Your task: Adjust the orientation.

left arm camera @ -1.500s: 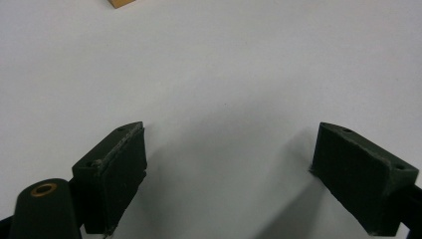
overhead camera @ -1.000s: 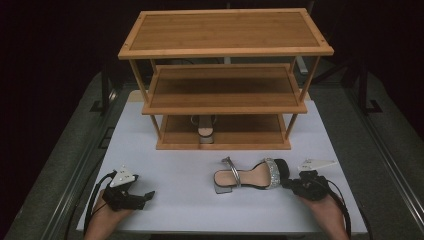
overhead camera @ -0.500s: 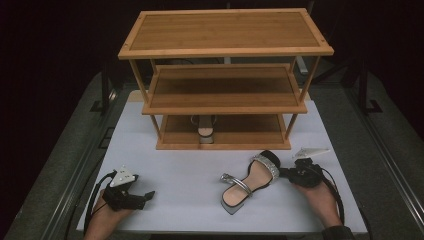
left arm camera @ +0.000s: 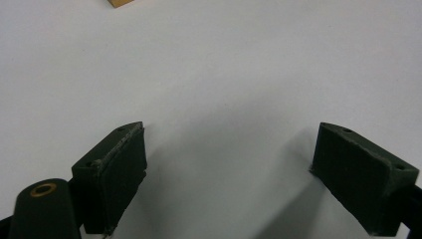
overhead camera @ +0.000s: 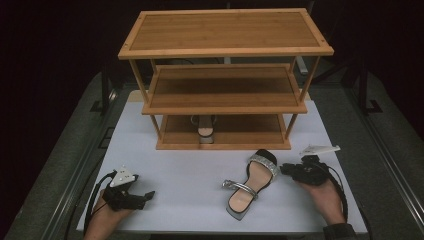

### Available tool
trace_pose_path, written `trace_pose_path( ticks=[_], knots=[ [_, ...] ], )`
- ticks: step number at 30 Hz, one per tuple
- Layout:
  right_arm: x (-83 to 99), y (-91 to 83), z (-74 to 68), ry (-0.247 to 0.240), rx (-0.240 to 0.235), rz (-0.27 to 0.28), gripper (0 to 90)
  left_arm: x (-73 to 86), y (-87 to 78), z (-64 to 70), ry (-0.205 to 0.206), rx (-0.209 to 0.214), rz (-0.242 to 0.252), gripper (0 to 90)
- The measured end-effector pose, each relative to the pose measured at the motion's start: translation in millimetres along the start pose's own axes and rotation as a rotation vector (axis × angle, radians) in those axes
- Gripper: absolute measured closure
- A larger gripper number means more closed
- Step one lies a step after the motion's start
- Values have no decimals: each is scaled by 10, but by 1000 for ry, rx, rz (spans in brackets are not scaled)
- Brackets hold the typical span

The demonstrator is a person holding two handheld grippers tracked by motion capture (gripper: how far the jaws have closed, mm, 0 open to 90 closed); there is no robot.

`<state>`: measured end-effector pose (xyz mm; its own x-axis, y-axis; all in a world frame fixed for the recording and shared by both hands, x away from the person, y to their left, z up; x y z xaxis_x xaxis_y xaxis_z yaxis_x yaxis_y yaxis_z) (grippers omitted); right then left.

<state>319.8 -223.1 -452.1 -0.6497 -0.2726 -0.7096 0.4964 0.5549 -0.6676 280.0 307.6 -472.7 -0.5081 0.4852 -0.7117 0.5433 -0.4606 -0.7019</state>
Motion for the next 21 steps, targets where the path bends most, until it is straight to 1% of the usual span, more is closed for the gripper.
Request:
trace_pose_path(
  ticks=[1,3,4,5,6,7,8,9,10,11,12,15,16,17,19,20,21],
  knots=[
    [3,-78,-35,5,-14,22,725,0,0,0,0,0,0,129],
    [17,-178,-133,8,-51,41,687,0,0,0,0,0,0,129],
    [40,-266,-304,-12,-107,63,658,0,0,0,0,0,1,129],
    [40,-266,-304,-12,-107,63,658,0,0,0,0,0,0,129],
    [68,-295,-450,-34,-151,79,636,0,0,0,0,0,0,129],
    [68,-295,-450,-34,-151,79,636,0,0,0,0,0,0,129],
    [118,-297,-628,-69,-199,77,631,0,0,0,0,0,0,129],
    [118,-297,-628,-69,-199,77,631,0,0,0,0,0,0,129],
    [149,-286,-737,-89,-235,73,616,0,0,0,0,0,0,129],
    [149,-286,-737,-89,-235,73,616,0,0,0,0,0,0,129],
    [161,-278,-802,-100,-252,70,614,0,0,0,0,0,0,129],
    [169,-237,-922,-124,-280,59,581,0,0,0,0,0,0,129],
    [164,-188,-996,-144,-296,47,570,0,0,0,0,0,0,129],
    [164,-188,-996,-144,-296,47,570,0,0,0,0,0,0,129],
    [150,-131,-1049,-151,-302,42,571,0,1,0,-1,0,0,129],
    [140,-69,-1083,-156,-290,26,614,-1,1,0,-1,0,0,129],
    [140,-69,-1083,-156,-290,26,614,-1,1,0,-1,0,1,129]
  ],
)
Point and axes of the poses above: each handheld gripper's, and its own axes: y roughly forward along the jaws, x roughly out of its underside, z roughly to its right, the point moved 3 cm from there along y, roughly forward along the jaws, and after that the axes turned 1 degree about y, right-handed, at the moved point
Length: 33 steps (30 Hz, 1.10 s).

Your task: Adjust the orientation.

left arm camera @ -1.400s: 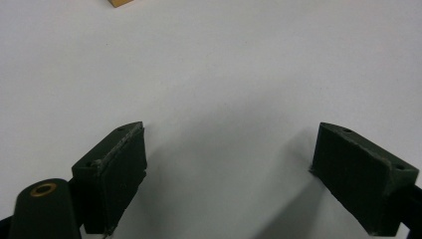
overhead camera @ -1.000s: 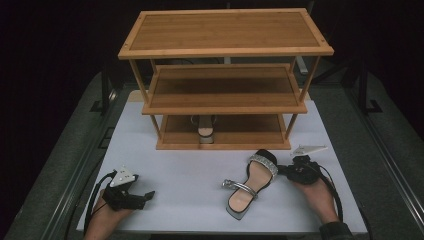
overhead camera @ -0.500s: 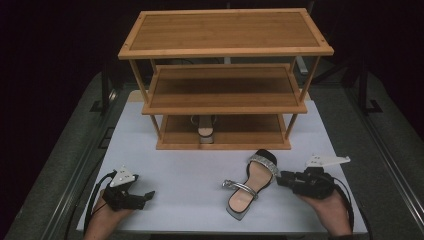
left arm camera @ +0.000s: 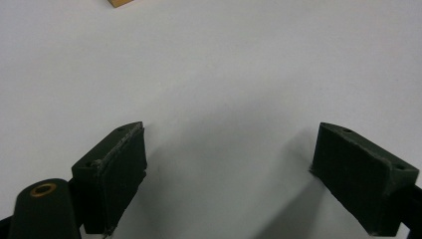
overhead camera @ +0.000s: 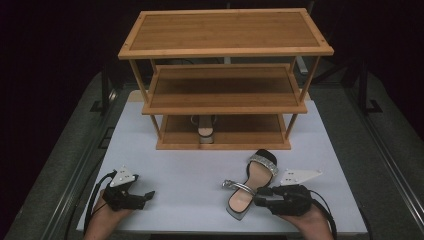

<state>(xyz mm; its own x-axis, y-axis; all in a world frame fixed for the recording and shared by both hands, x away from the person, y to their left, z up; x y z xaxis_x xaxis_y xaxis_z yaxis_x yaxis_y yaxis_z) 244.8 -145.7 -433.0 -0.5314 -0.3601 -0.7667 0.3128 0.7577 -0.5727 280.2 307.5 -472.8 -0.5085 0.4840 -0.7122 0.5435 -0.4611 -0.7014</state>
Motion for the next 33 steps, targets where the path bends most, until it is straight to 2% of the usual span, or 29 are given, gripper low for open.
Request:
trace_pose_path(
  ticks=[1,2,4,6,12,13,19,21,24,27,29,33],
  knots=[
    [-2,44,6,-6,5,-19,724,0,0,0,0,0,0,128],
    [-2,44,6,-6,5,-19,724,0,-1,0,1,0,-1,128],
    [-2,41,16,-4,4,-21,815,0,-1,0,1,0,-1,129],
    [5,8,39,-2,6,-24,835,0,0,0,0,0,0,129],
    [62,-144,110,8,29,-28,849,0,-1,0,0,0,0,129],
    [98,-228,163,20,47,-25,848,0,-1,0,1,0,-1,129],
    [161,-383,283,36,96,-16,847,0,-1,0,1,0,-1,129],
    [170,-448,357,37,127,-12,847,0,-1,0,1,0,-1,129],
    [177,-480,408,42,142,-8,847,0,-1,-1,1,-1,-1,129],
    [167,-521,491,26,181,-1,847,0,0,0,-1,0,0,129],
    [162,-526,510,24,187,-3,847,0,0,0,0,0,-1,129],
    [137,-559,646,24,227,3,846,0,0,0,1,0,-1,129]
  ],
)
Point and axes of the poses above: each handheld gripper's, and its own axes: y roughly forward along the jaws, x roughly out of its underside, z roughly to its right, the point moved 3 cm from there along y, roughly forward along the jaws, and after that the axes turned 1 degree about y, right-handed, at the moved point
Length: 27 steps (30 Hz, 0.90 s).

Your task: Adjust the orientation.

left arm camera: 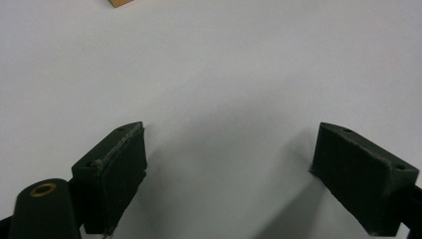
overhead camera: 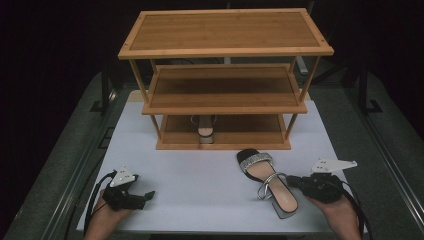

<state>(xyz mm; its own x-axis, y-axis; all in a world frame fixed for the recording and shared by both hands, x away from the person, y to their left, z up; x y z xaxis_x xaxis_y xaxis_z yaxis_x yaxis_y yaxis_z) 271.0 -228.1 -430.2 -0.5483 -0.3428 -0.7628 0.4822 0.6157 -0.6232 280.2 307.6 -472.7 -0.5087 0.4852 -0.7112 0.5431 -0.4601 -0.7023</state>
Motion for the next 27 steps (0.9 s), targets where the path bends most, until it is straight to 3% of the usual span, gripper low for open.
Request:
trace_pose_path(
  ticks=[3,4,5,8,11,12,16,20,27],
  knots=[
    [2,4,81,0,-4,13,841,0,0,0,0,0,0,129],
    [28,-4,93,0,-25,31,776,1,-1,0,1,0,0,129],
    [28,-4,93,0,-25,31,776,1,0,1,0,0,1,129],
    [80,-56,84,42,-79,64,600,1,0,1,1,-1,2,129],
    [153,-108,68,59,-99,80,464,1,0,1,1,-1,1,129],
    [197,-137,58,62,-105,84,380,1,0,1,1,-1,1,129],
    [255,-167,27,55,-129,94,305,1,0,1,0,-1,1,129],
    [318,-147,-35,48,-163,107,131,1,0,1,1,-1,2,129],
    [338,-69,-108,4,-179,107,103,1,0,1,0,-1,1,129]
  ],
)
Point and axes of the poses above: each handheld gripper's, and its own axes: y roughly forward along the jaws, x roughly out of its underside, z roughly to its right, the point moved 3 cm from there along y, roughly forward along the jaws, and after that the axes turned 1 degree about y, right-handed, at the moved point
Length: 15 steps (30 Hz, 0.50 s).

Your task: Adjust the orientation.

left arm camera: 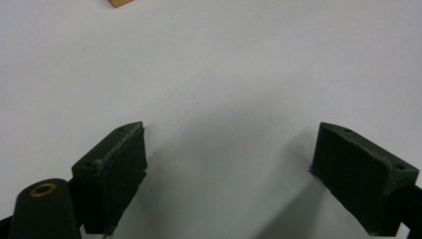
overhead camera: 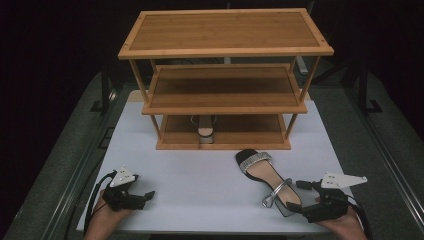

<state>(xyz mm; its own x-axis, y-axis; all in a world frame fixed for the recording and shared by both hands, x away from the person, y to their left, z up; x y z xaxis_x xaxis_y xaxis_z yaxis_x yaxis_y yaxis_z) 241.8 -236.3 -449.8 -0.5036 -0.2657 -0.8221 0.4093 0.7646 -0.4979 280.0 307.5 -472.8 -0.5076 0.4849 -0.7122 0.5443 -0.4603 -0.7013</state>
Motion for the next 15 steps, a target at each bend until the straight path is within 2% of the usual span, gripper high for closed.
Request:
trace_pose_path(
  ticks=[6,15],
  knots=[
    [90,155,29,-21,-8,-46,66,0,0,-1,1,0,-1,129],
    [101,291,50,-47,-23,-114,86,0,0,-1,0,0,-1,128]
  ],
)
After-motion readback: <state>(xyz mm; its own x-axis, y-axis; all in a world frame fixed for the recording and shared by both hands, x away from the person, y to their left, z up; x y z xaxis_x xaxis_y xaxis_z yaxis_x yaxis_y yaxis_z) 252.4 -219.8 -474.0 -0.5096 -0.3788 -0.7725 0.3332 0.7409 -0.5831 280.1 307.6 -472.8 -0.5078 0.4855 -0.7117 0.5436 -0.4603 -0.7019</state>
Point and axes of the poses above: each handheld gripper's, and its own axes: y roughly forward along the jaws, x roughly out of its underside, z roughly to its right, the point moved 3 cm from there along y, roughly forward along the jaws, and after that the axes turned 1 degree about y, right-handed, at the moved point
